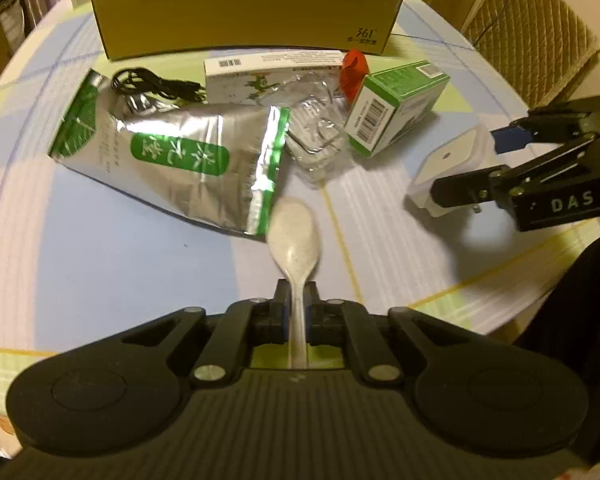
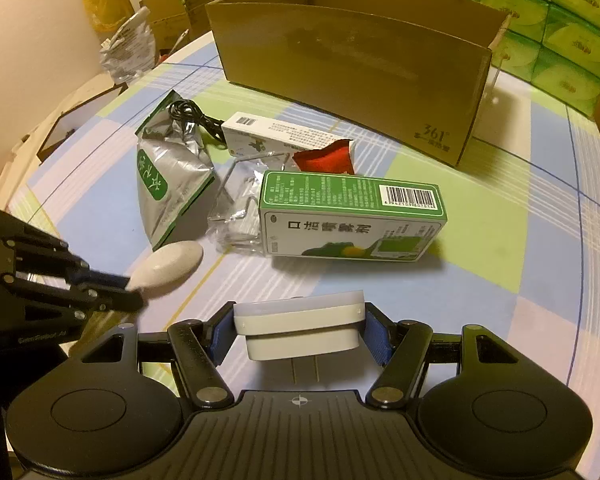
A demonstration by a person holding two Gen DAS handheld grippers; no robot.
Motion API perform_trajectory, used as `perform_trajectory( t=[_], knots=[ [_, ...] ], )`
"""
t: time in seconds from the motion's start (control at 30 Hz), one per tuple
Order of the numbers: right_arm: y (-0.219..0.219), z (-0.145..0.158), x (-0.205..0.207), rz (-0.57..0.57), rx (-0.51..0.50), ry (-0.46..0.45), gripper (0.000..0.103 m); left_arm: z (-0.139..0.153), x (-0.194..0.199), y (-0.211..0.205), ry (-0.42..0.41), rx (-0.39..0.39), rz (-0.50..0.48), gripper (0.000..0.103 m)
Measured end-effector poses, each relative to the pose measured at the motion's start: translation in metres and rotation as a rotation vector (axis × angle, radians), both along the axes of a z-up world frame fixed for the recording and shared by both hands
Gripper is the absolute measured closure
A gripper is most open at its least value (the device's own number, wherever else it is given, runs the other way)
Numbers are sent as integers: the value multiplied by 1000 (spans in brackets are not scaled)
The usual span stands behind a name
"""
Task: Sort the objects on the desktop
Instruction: 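Lift the spoon and plug adapter and carry both over the cardboard box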
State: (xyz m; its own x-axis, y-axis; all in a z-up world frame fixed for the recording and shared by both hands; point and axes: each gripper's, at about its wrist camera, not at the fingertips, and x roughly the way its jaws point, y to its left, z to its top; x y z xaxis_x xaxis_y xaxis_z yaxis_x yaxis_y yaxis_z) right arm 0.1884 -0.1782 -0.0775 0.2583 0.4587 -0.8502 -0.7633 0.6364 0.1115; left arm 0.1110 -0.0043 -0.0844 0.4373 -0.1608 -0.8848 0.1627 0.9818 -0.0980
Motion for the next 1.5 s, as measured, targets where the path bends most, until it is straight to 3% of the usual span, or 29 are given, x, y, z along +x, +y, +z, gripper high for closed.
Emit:
perform_trajectory(
  t=[0.2, 0.27, 0.73, 1.5],
  knots=[
    [1, -1, 0, -6, -1, 3, 41, -1, -2, -1, -24, 39, -3, 95],
    [2, -2, -1, -6, -1, 3, 41, -1, -1, 0, -22, 37, -2, 99],
    [-1, 5, -8, -32, 17, -15, 41, 7, -12, -1, -38, 19, -27, 99],
    [-5, 64, -30, -64, 79, -123, 41, 73, -8, 1, -170, 1, -51, 99]
  ],
)
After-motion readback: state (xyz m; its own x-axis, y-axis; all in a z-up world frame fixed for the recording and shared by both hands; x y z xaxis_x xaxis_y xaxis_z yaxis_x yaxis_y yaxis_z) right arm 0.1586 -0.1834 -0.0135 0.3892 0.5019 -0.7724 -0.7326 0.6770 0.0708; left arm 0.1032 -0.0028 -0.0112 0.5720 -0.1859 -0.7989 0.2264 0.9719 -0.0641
